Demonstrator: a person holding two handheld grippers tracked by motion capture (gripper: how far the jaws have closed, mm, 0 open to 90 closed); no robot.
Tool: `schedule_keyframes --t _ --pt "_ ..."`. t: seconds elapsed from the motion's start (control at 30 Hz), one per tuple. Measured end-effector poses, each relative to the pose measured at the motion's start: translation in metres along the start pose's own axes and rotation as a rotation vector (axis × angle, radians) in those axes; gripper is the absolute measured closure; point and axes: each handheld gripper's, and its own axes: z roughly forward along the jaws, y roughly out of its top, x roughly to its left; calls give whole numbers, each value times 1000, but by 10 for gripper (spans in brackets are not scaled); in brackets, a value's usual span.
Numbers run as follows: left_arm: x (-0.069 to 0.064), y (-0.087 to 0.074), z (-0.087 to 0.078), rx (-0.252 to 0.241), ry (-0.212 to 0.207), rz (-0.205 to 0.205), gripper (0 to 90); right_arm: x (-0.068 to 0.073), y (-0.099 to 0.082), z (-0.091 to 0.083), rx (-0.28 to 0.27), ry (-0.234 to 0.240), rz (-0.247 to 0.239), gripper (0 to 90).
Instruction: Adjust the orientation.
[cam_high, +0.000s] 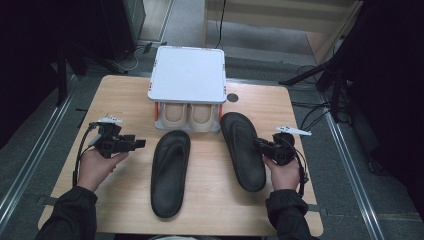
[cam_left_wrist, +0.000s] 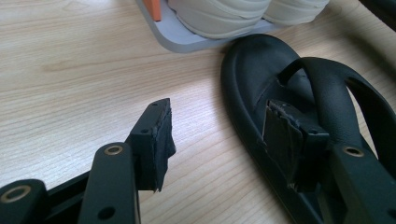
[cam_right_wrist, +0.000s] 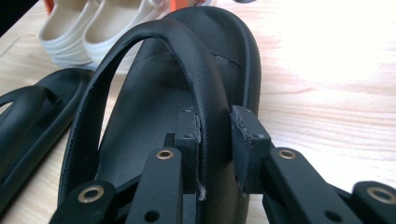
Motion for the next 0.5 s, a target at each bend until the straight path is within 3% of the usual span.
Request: schedule_keyframes --t 0.5 --pt "-5 0 2 3 -5 20 433 33 -22 0 55 56 -66 746"
